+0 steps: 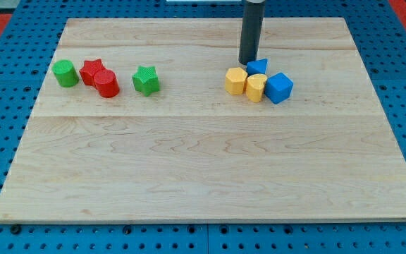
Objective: Separate the blue triangle from the blue cube
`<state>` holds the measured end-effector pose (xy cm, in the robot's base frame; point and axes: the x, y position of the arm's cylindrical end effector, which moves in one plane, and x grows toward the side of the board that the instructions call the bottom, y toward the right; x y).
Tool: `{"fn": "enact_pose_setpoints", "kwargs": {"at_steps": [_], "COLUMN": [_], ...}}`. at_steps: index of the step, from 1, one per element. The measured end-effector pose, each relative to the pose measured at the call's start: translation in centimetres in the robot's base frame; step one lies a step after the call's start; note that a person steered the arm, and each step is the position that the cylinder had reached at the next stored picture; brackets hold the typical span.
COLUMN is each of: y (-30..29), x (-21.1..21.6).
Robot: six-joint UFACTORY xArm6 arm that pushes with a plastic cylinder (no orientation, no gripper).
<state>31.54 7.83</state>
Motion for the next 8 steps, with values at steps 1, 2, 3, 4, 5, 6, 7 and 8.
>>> {"fn": "enact_pose_setpoints", "kwargs": {"at_steps": [1, 2, 3, 4, 5, 6, 7, 8], "y": [0.0, -0.6, 5.4, 4.8, 5.0, 5.3, 2.4, 2.9], "x": [0.1, 3.7, 0.7, -1.0, -0.8, 1.3, 1.1, 3.9]}}
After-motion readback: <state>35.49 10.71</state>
